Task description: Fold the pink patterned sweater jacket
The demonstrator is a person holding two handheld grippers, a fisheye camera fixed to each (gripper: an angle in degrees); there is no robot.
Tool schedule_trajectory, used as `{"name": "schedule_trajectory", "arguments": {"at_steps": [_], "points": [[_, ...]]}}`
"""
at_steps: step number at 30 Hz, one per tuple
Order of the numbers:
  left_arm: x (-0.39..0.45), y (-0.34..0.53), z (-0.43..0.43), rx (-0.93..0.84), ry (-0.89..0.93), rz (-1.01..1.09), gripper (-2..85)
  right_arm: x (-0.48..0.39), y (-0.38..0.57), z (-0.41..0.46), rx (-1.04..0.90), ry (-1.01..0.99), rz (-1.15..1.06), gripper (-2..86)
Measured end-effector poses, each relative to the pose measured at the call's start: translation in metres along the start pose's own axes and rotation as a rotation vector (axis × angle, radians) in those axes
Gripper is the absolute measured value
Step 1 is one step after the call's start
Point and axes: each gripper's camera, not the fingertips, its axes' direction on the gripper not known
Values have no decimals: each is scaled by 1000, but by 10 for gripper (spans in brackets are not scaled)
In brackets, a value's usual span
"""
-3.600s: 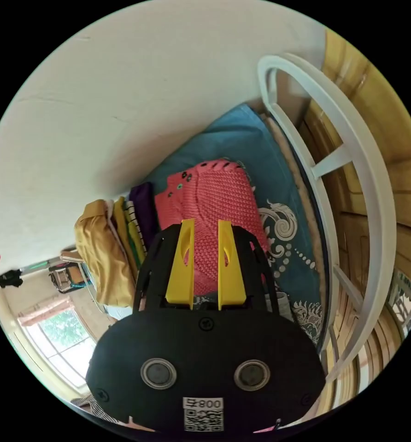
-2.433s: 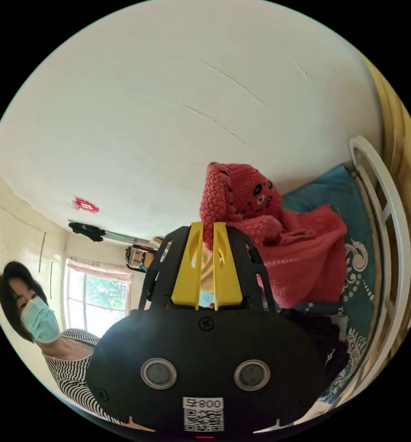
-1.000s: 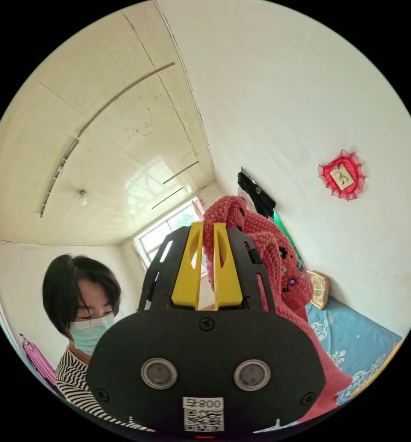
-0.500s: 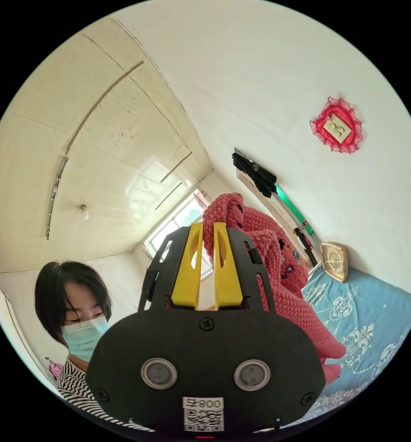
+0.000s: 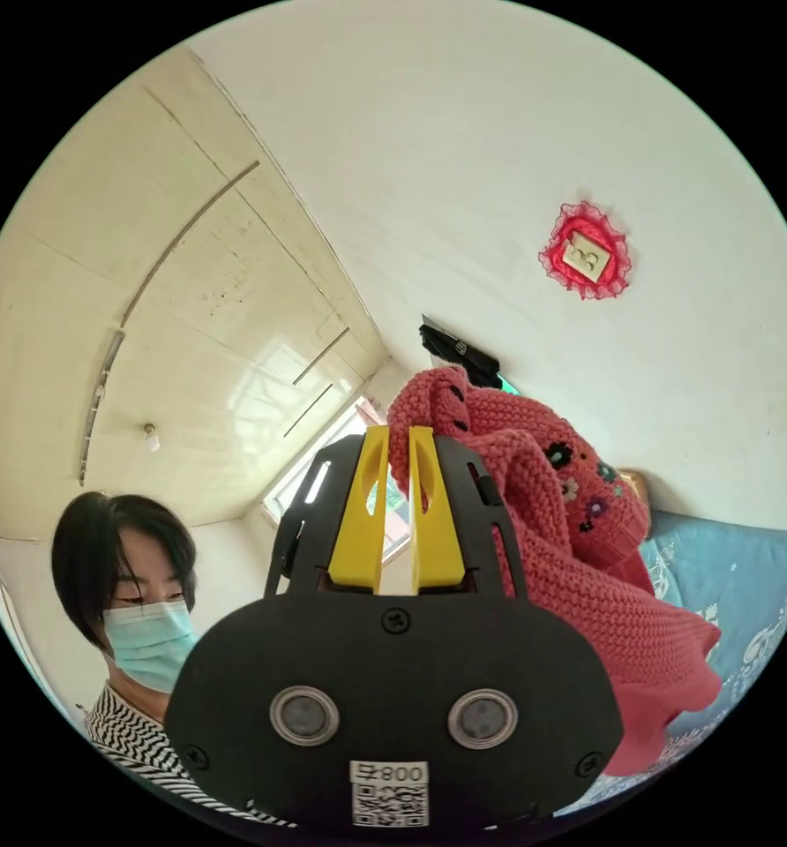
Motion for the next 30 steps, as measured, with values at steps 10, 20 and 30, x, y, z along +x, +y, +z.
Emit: {"name": "schedule_trajectory", "arguments": {"at_steps": [10,20,30], "points": [[-172,49,-150,238,-56,-110,89,78,185,239,-271,134,-194,26],[-451,248,-294,81,-455,-872,68,384,607,529,-1262,99,355,4],[-601,292,-230,-226,-335,-956,83,563,702,400,-1128,687,591,9]]}}
